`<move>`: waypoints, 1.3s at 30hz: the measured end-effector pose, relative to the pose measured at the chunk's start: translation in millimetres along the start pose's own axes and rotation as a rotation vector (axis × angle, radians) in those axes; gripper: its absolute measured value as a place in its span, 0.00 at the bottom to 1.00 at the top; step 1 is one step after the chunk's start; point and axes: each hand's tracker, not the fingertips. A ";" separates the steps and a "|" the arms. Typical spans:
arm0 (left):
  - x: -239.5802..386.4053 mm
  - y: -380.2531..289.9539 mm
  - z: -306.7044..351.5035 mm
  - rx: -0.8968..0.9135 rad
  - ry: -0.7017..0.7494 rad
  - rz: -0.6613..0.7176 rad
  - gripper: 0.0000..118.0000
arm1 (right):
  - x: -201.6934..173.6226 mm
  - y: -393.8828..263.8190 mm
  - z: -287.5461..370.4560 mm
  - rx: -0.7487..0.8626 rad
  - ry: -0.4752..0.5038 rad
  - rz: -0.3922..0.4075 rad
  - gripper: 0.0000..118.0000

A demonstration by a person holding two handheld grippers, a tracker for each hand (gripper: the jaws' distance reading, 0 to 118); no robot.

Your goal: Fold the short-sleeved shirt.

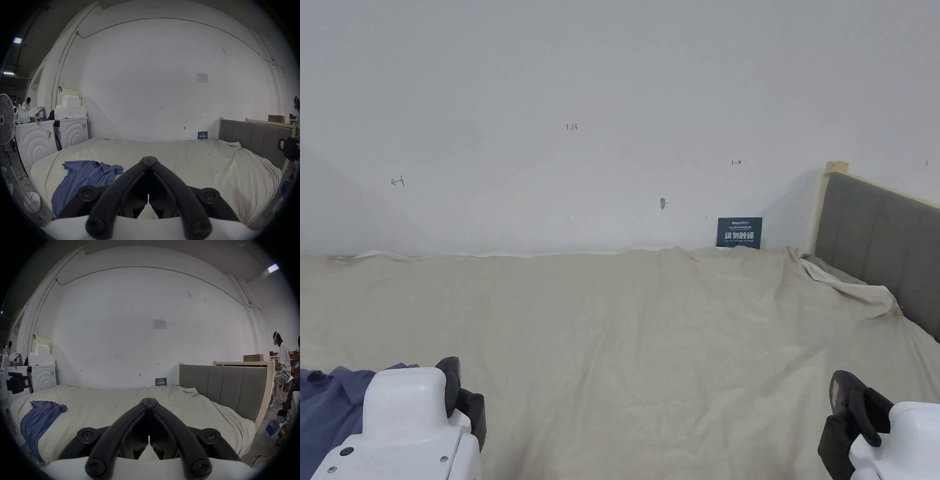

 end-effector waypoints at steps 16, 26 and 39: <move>-166.4 -11.5 69.6 -0.078 0.415 -0.001 0.00 | -134.8 -6.5 -34.4 -0.090 0.434 0.016 0.00; -212.6 -24.3 70.0 -0.131 0.480 0.114 0.00 | -171.3 -14.8 -51.4 -0.157 0.535 0.038 0.00; -305.4 -26.2 -224.6 -0.860 0.094 0.282 0.00 | -141.6 -30.6 -77.6 -0.320 0.461 0.078 0.00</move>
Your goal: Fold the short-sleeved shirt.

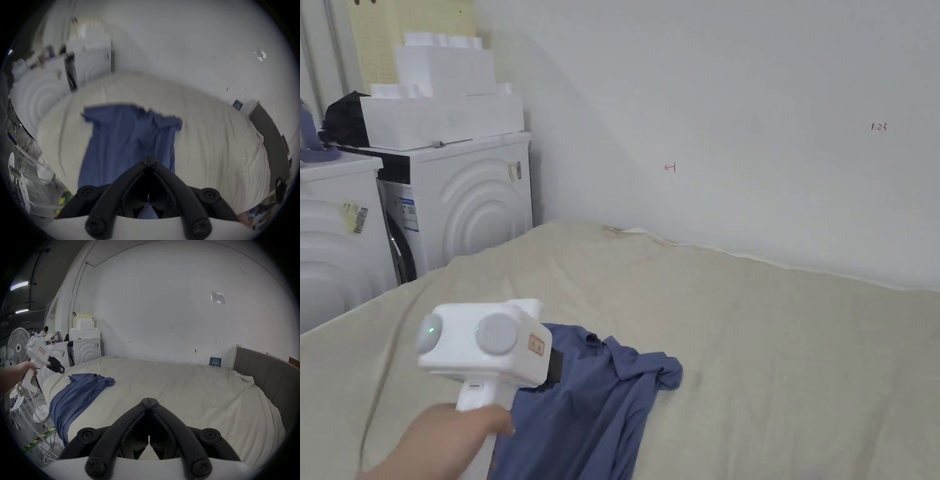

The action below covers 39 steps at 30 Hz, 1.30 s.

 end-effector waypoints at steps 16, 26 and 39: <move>-6.3 -2.2 -128.1 -0.410 0.208 0.039 0.97 | 23.4 -28.0 -44.5 -0.161 -0.022 -0.054 0.00; -19.4 -4.4 -177.4 -0.415 0.260 0.071 0.97 | 22.0 -40.2 -52.1 -0.224 0.013 -0.102 0.00; -12.2 -0.1 -113.4 -0.245 0.200 -0.022 0.02 | 41.4 -31.8 -39.6 -0.223 -0.021 -0.136 0.00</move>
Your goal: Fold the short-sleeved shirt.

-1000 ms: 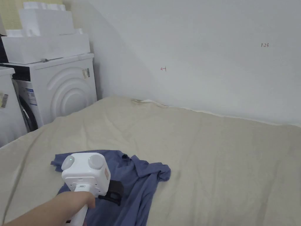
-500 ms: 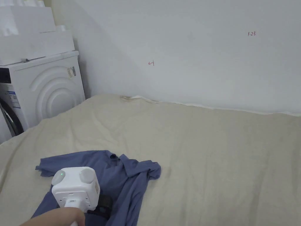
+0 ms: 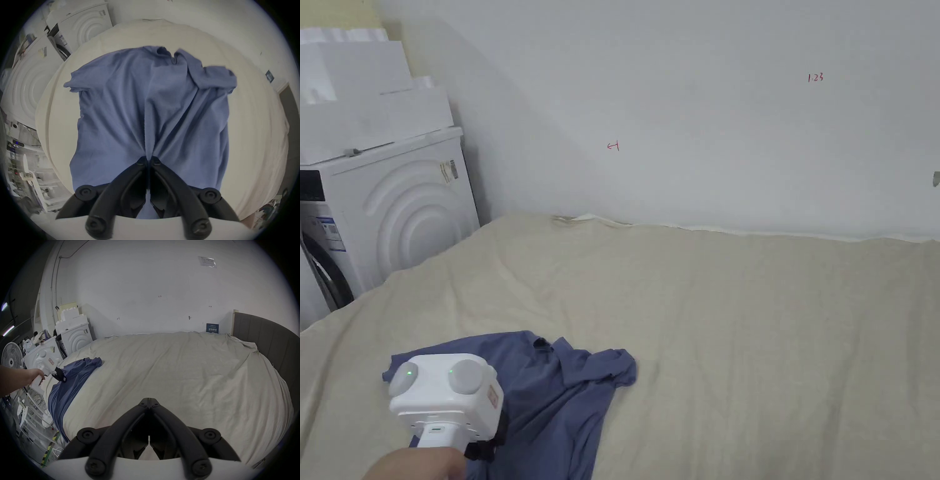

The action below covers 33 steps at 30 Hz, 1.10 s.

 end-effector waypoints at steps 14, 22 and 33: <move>-27.8 -45.5 247.3 0.457 -0.201 -0.083 0.02 | 23.7 35.7 36.8 0.133 -0.034 -0.041 0.00; 79.3 -54.7 381.3 0.692 -0.338 -0.359 0.02 | 48.3 52.0 65.8 0.215 -0.071 -0.071 0.00; 301.1 -60.0 383.5 0.590 -0.682 -0.702 0.02 | 97.7 51.9 112.7 0.283 -0.154 -0.119 0.00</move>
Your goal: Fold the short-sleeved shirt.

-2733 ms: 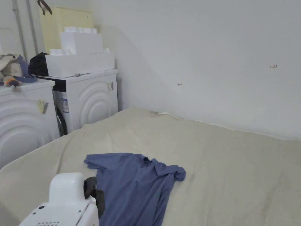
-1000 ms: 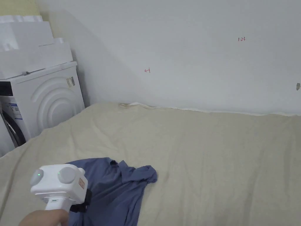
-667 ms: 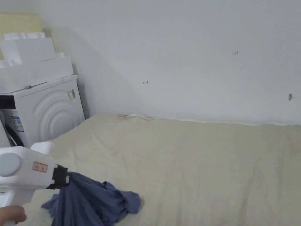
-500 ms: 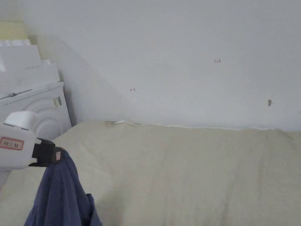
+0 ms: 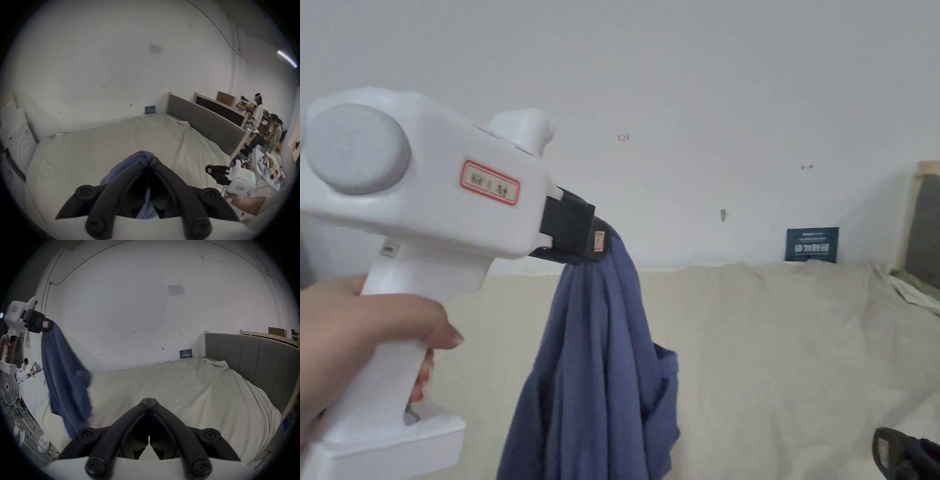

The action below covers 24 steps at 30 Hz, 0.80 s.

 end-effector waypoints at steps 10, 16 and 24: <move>42.7 -136.4 -290.2 -0.592 -0.028 0.162 0.04 | 42.0 -27.9 6.7 -0.106 -0.099 -0.064 0.00; 32.1 -200.9 -352.1 -0.812 -0.080 0.424 0.84 | 47.2 -44.9 6.5 -0.153 -0.094 -0.064 0.00; 21.5 -188.8 -320.1 -0.739 -0.099 0.433 0.86 | 46.4 -56.1 -2.2 -0.191 -0.066 -0.087 0.00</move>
